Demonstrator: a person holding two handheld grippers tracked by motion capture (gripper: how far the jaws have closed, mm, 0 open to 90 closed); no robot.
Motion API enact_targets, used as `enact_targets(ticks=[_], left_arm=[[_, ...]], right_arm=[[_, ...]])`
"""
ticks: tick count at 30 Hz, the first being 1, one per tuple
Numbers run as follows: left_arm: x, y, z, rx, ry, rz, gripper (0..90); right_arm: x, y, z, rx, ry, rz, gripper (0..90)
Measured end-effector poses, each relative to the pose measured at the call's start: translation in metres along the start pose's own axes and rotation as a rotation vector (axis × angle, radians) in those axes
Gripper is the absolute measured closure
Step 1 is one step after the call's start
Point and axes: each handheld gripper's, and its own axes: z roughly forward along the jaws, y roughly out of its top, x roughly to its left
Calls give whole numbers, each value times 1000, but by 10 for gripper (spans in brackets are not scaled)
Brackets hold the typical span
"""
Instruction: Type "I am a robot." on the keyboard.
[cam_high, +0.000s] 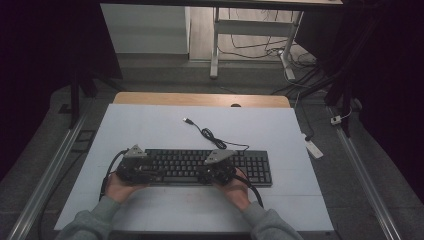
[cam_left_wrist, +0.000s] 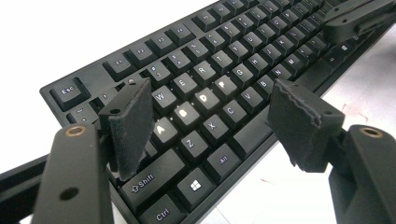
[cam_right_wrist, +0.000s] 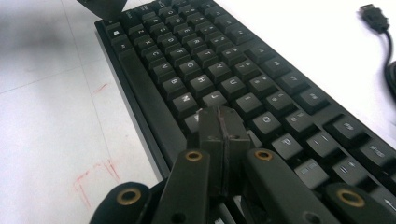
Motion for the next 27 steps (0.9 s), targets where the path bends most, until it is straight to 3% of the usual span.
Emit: enact_targets(ticks=[9, 27], left_arm=[[0, -1, -1, 1, 1, 2, 310], [0, -1, 0, 6, 4, 9, 311]], right_arm=[[4, 5, 15, 25, 6, -4, 898], [5, 10, 25, 44, 2, -4, 898]])
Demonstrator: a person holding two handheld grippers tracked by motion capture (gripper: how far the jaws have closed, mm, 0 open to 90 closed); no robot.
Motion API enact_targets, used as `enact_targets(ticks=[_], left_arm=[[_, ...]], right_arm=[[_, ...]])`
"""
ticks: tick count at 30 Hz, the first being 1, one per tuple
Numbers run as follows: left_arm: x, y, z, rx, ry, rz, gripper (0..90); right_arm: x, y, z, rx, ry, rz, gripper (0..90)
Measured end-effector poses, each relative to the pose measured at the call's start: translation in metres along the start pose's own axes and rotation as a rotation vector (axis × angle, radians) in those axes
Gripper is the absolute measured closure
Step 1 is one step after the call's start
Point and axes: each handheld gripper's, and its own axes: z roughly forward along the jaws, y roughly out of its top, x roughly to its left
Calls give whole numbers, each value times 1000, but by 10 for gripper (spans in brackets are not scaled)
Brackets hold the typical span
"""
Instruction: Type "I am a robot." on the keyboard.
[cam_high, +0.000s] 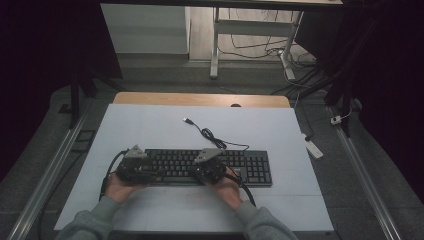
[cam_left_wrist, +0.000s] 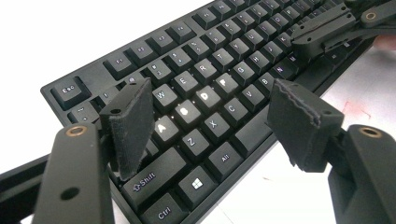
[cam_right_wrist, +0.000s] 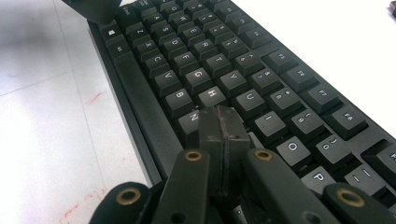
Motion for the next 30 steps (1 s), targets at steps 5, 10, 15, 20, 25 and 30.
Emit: enact_targets(ticks=[5, 10, 15, 20, 25, 30], left_arm=[[0, 0, 0, 0, 1, 0, 311], [0, 0, 1, 3, 2, 0, 311], [0, 0, 0, 0, 2, 1, 311], [0, 0, 0, -3, 2, 1, 311], [0, 0, -1, -6, 2, -1, 311], [-1, 0, -1, -6, 0, 2, 312]], right_arm=[[0, 0, 2, 4, 2, -4, 899], [1, 0, 4, 27, -10, -13, 900], [0, 1, 0, -10, 4, 2, 900], [-4, 1, -11, -59, 14, 23, 900], [-7, -5, -23, -80, 5, 34, 800], [-13, -15, -40, -106, -17, 56, 677]])
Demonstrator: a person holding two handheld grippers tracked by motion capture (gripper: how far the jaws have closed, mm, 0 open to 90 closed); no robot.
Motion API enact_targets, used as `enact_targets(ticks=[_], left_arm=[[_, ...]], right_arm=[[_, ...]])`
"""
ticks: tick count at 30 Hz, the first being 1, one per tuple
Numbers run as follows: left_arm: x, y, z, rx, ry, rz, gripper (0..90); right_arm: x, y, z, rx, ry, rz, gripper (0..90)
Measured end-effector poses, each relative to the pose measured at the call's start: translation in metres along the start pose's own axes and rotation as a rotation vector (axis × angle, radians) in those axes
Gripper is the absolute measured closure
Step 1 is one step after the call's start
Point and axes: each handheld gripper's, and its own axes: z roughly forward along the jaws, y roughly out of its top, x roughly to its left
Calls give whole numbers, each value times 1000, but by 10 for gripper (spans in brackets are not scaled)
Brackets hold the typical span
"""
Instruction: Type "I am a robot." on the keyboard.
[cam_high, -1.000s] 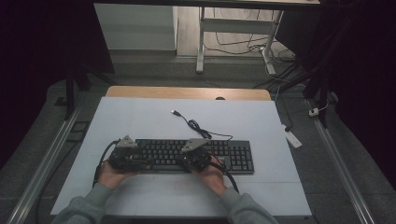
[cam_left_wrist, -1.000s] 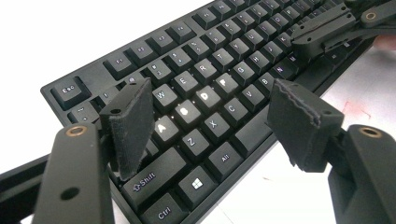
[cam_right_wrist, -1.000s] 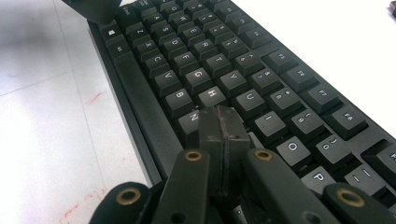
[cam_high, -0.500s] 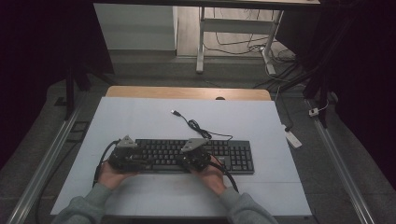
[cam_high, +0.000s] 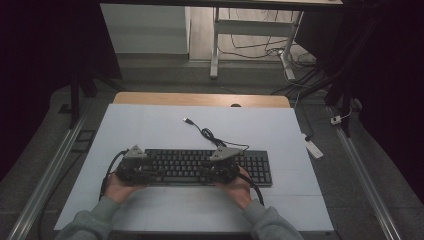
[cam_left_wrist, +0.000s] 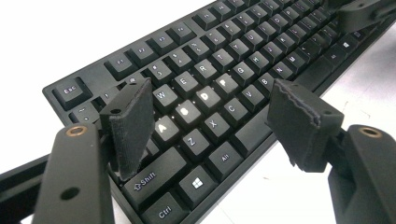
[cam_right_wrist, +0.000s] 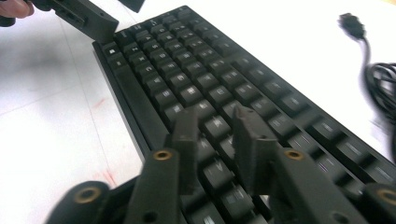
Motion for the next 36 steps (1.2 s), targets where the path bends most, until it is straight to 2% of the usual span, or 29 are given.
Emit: enact_targets(ticks=[4, 8, 22, 28, 36], left_arm=[[0, 0, 0, 3, -2, 0, 311], [0, 0, 0, 1, -5, -1, 312], [0, 0, -1, -5, -15, -5, 312], [0, 0, -1, -6, -20, -6, 316], [-2, 0, 0, -4, -24, 1, 336]], right_arm=[[-5, -8, -16, -7, -35, 2, 606], [-11, -16, -30, -24, -47, 31, 551], [-24, -43, -69, -44, -129, 74, 481], [-26, -52, -79, -42, -150, 78, 474], [-27, -54, -80, -38, -152, 81, 473]])
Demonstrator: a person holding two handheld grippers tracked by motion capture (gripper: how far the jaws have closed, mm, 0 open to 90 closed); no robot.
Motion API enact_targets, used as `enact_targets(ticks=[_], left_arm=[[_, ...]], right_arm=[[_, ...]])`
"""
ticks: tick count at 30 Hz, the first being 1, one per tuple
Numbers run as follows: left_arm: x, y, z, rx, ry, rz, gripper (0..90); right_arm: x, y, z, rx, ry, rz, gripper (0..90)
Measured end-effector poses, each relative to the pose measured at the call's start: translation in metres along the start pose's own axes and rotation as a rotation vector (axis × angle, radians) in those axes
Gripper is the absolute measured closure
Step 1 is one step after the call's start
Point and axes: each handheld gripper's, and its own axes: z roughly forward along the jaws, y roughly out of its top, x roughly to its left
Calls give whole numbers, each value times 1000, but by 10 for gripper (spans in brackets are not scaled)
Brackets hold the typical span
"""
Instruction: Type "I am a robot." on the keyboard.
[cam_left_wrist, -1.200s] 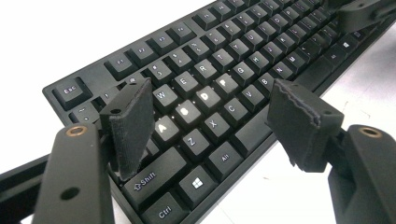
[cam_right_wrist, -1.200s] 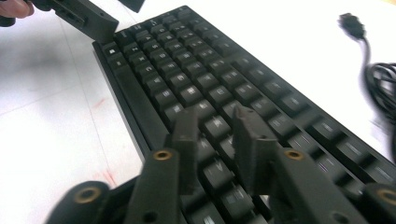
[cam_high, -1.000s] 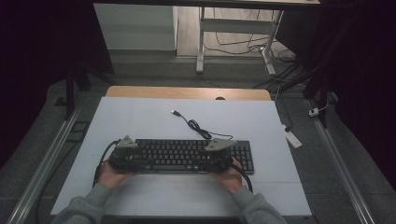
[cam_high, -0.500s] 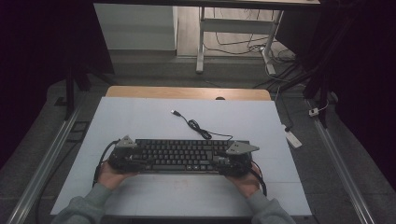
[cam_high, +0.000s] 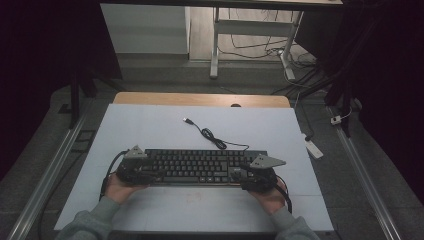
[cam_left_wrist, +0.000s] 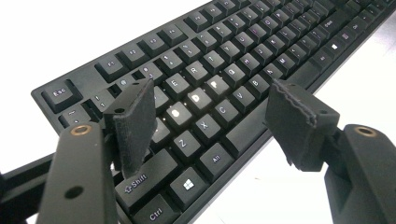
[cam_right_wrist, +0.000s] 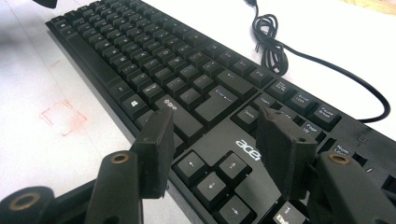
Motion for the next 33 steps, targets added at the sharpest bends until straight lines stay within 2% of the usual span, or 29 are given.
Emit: enact_targets(ticks=[4, 9, 12, 19, 27, 33], left_arm=[[-3, 0, 1, -1, -6, 14, 369], [-8, 1, 5, 3, -19, 38, 480], [-11, 1, 7, 5, -31, 53, 576], [-17, 2, 13, 27, -74, 83, 865], [-26, 2, 26, 75, -93, 122, 884], [-28, 1, 32, 88, -86, 129, 884]], right_arm=[[1, 0, 2, 3, 4, -2, 472], [0, 0, 1, 7, 2, -2, 473], [1, 0, 1, 5, 2, -2, 473], [1, 0, 2, 7, 5, -4, 473], [1, 0, 3, 17, 3, -6, 473], [0, 0, 4, 20, 4, -7, 473]])
